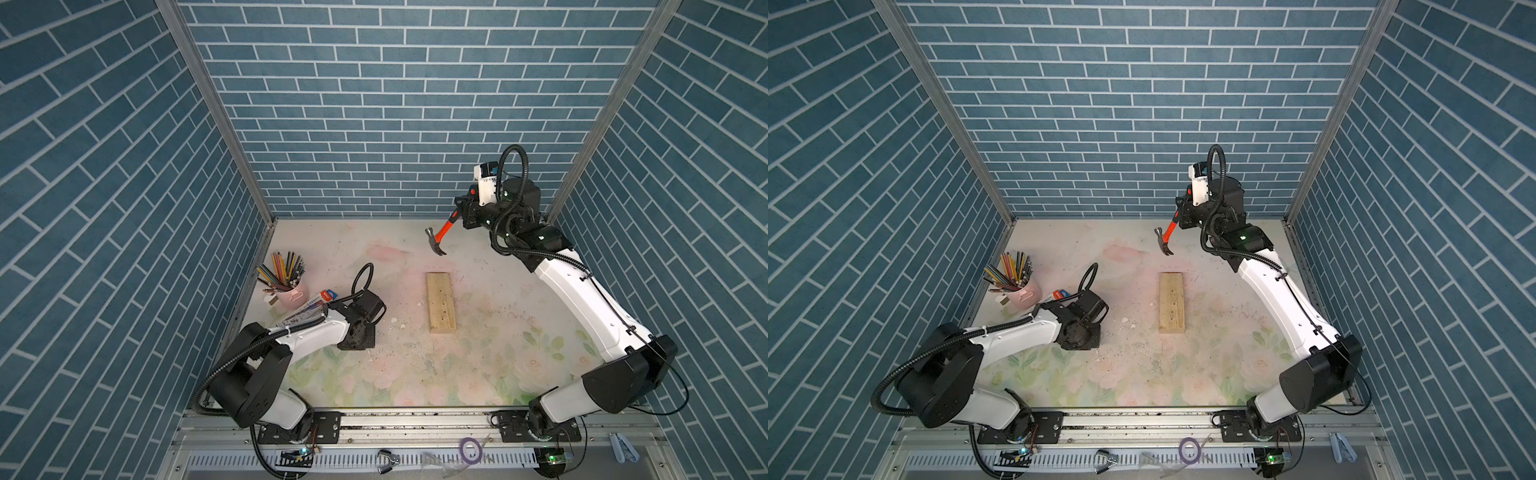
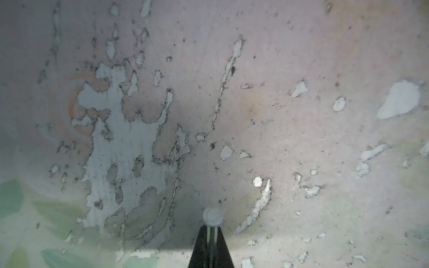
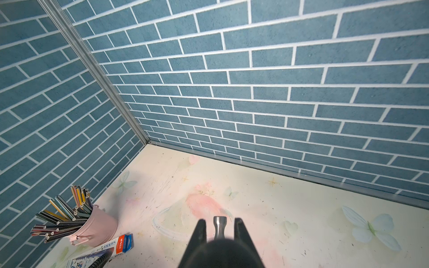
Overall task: Use a claw hammer to pull out a nail
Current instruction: Place the nail at the center of the board.
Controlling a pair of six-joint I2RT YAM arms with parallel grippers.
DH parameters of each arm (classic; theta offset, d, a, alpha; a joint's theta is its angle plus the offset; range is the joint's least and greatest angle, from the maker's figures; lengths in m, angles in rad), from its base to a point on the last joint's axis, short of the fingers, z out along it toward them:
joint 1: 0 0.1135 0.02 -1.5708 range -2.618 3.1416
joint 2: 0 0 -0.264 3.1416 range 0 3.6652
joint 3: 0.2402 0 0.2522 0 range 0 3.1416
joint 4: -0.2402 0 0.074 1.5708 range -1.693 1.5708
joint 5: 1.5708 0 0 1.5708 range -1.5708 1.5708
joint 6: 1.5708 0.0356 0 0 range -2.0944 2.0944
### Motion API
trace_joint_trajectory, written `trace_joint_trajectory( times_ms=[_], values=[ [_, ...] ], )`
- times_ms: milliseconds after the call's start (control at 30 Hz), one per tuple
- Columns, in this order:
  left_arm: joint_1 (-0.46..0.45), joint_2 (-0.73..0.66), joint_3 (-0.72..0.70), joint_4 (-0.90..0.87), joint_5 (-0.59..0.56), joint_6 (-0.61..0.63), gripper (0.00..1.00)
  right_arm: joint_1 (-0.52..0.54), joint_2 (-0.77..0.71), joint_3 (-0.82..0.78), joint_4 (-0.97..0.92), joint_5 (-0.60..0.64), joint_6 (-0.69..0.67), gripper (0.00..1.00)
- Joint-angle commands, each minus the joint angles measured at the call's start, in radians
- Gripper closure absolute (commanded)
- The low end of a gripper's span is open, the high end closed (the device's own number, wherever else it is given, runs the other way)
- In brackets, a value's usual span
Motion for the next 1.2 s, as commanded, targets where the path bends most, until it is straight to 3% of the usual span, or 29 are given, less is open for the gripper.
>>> trace_joint_trajectory(
  times_ms=[0,333,1167],
  values=[
    [-0.011,0.031,-0.021,-0.12,-0.034,-0.032,0.93,-0.006,-0.003,0.038,0.122,-0.025,0.01,1.0],
    [-0.029,0.068,-0.016,-0.104,0.001,-0.017,0.91,-0.015,0.018,0.049,0.126,-0.042,0.018,1.0],
    [-0.033,0.117,0.008,-0.019,0.044,-0.016,0.75,-0.036,0.011,0.041,0.118,-0.04,0.02,1.0]
  ],
)
